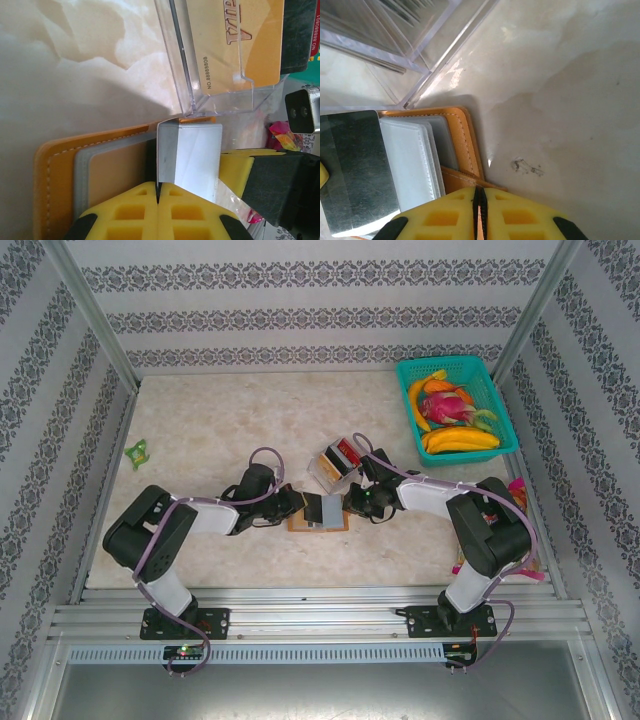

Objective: Put the credit cards into the card holder

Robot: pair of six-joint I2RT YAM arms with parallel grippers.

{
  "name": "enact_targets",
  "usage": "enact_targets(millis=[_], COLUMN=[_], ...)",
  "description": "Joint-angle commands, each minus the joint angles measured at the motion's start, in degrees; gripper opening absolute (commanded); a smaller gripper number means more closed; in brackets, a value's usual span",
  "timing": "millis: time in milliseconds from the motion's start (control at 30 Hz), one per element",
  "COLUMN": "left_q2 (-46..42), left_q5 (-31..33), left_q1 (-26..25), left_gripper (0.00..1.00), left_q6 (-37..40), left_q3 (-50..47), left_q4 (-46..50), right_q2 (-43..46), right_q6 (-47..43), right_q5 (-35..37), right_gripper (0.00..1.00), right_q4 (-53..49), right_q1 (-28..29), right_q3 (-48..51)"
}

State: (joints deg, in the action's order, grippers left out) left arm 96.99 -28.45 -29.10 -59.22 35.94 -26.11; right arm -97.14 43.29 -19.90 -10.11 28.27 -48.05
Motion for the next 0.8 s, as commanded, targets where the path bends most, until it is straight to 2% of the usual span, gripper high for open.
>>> enact_targets(millis=[0, 367, 467, 567, 767], left_q2=[1.52, 1.56, 0.44, -1.82, -3.59], left_q5=[-1.72, -3.65, -4.21, -2.01, -1.72], left_q1=[-1.66, -2.51, -2.71, -2.69, -3.01], left_gripper=[0.0, 0.0, 0.0, 0.0, 0.01], left_q6=[-2.0, -1.87, -1.23, -0.23, -1.39], left_q3=[-0.69, -1.84, -1.93, -1.75, -1.78], left_q4=[-3.72, -1.8, 1.15, 7.01, 8.57], right_q2=[-3.25, -3.78, -3.76, -3.84, -3.99], right_q6=[-0.47, -0.49, -0.45, -0.66, -0.58], right_q5=[0.67, 0.57, 0.61, 0.8, 0.57], right_gripper=[0.14, 0.14, 0.14, 0.15, 0.15], right_q4=[-1.36, -1.64, -1.76, -2.06, -2.05], right_q1=[0.63, 0.62, 0.64, 0.65, 0.67], right_q3=[0.16, -0.61, -0.68, -0.9, -1.17])
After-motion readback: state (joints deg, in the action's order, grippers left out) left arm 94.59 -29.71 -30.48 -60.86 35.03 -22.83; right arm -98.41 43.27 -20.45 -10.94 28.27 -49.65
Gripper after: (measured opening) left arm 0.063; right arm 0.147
